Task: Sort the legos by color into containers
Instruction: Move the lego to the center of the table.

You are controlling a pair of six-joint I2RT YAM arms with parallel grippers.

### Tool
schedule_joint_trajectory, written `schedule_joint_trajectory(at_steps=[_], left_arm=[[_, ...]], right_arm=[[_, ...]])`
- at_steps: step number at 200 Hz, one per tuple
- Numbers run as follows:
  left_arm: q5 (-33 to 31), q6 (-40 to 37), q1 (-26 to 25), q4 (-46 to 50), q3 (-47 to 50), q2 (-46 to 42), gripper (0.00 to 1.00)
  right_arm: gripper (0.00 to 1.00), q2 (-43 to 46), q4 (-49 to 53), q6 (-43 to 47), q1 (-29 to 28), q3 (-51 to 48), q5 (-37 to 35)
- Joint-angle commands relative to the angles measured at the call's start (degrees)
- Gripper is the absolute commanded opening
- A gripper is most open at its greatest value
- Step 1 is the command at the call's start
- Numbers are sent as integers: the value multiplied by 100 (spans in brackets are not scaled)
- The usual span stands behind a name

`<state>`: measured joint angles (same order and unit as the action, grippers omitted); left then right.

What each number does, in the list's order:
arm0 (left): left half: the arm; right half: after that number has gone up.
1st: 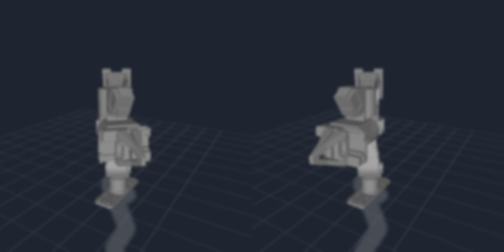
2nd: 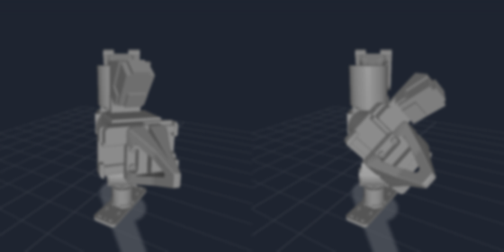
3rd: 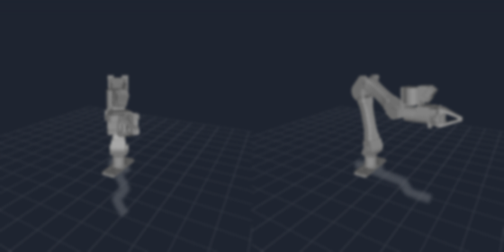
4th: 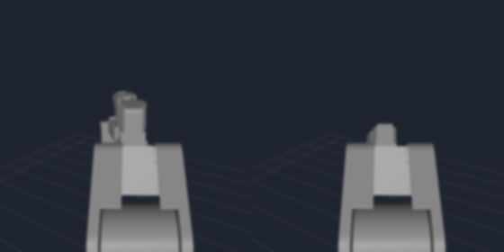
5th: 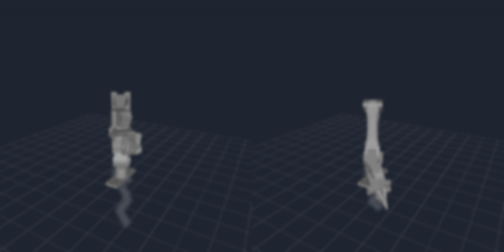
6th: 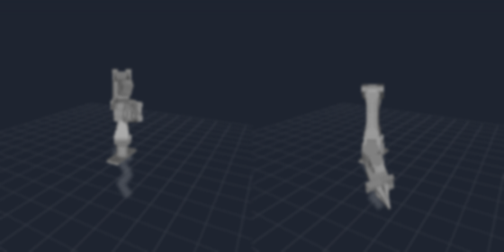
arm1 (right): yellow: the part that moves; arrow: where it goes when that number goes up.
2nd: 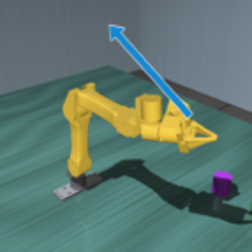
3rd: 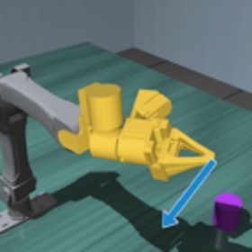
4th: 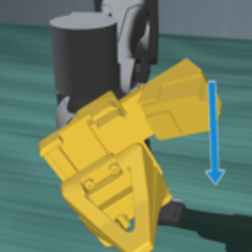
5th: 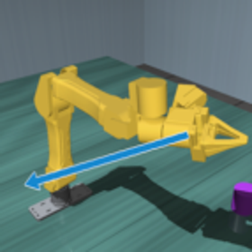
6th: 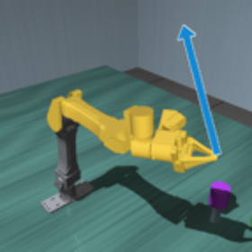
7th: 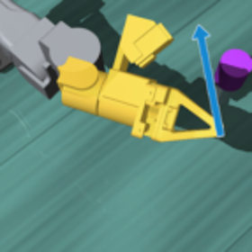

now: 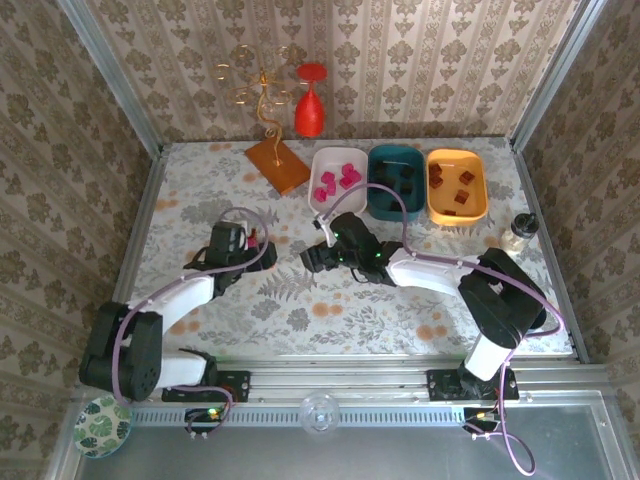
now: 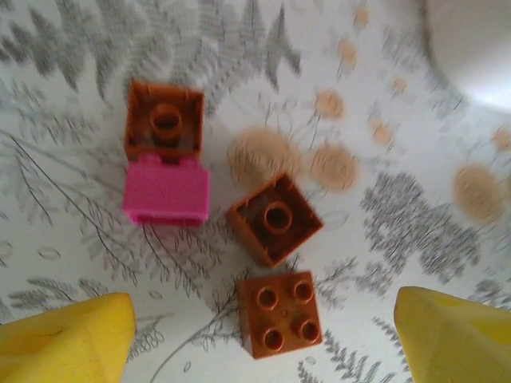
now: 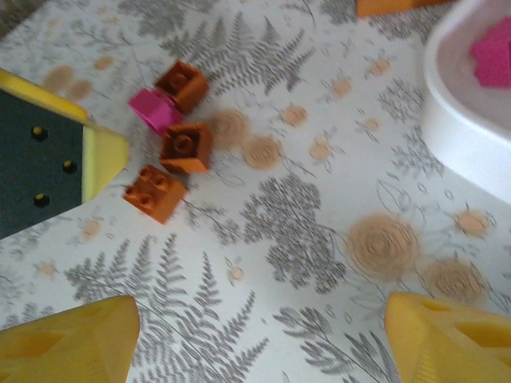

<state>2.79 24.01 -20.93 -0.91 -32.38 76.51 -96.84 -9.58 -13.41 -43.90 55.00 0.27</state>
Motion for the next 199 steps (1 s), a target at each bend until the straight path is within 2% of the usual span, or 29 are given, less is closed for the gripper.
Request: schedule_joint_trajectory(at_steps=[1, 44, 81, 106, 121, 155, 175, 199], left_arm=[[-279, -59, -176, 183, -283, 274, 84], [-267, -80, -258, -60, -254, 514, 84], [240, -56, -205, -387, -550, 1248, 82], [315, -46, -490, -615, -718, 1422, 81], [370, 26, -951, -805, -786, 1461, 80], [948, 568, -1550, -1543, -866, 1673, 79], [1036, 655, -1651, -1686, -860, 1606, 79], [688, 482, -1537, -1428, -695, 1174, 79]], right_arm=[[82, 188, -471, 22, 13, -260, -111], [83, 280, -566, 36, 17, -472, -265], [83, 174, -565, -37, 29, -430, -378], [83, 232, -493, -46, 35, -491, -659], [84, 341, -517, -213, 127, -637, -974], [84, 842, -942, -1196, 810, -1413, -1308], [84, 1196, -1119, -1307, 964, -1774, -1445], [84, 1326, -942, -1238, 866, -1796, -1516]])
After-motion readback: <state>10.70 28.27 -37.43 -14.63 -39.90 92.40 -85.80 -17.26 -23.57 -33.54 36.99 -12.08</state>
